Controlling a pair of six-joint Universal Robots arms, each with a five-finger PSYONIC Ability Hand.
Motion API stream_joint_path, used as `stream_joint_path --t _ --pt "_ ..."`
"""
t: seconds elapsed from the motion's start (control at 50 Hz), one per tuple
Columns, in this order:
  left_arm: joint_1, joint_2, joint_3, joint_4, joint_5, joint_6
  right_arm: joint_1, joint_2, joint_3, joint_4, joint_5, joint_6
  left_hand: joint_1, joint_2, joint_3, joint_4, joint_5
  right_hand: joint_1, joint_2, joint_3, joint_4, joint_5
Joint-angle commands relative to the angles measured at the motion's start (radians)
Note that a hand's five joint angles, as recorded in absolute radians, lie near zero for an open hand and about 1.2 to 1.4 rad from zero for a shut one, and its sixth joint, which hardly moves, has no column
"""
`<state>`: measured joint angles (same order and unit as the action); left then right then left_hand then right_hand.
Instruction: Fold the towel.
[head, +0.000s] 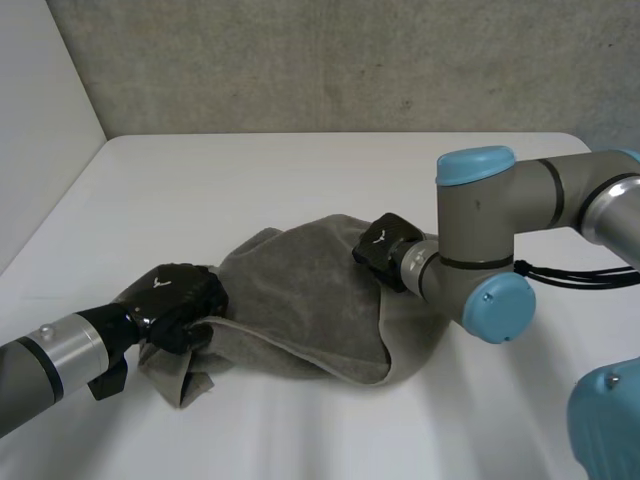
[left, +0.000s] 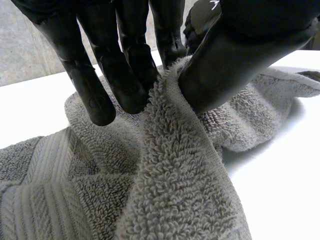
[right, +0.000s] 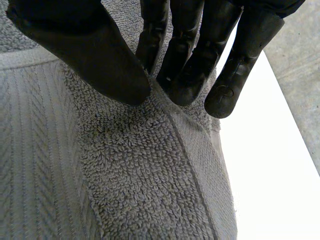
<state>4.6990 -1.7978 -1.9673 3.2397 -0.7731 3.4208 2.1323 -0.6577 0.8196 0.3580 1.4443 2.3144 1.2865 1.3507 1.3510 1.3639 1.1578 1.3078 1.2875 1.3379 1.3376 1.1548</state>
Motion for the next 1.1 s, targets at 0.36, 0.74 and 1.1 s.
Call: stream_joint_path --t 0.36,0.74,1.1 --pt "-0.002 0.0 -0.007 0.0 0.0 0.0 -0.152 -0.272 0.472 0.038 -0.065 -0.001 0.093 0.028 0.028 0.015 0.047 -0.408 -0.388 -0.439 -0.438 -0.43" --pt "-0.005 0.0 -0.01 0.0 0.0 0.0 -0.17 -0.459 0.823 -0.399 -0.139 0.092 0.093 0.028 0.028 0.015 0.047 -0.512 -0.492 -0.542 -0.542 -0.534" --pt "-0.019 -0.005 -0.018 0.0 0.0 0.002 -0.175 -0.47 0.92 -0.556 -0.211 0.091 0.093 0.028 0.028 0.015 0.047 -0.677 -0.656 -0.707 -0.707 -0.698"
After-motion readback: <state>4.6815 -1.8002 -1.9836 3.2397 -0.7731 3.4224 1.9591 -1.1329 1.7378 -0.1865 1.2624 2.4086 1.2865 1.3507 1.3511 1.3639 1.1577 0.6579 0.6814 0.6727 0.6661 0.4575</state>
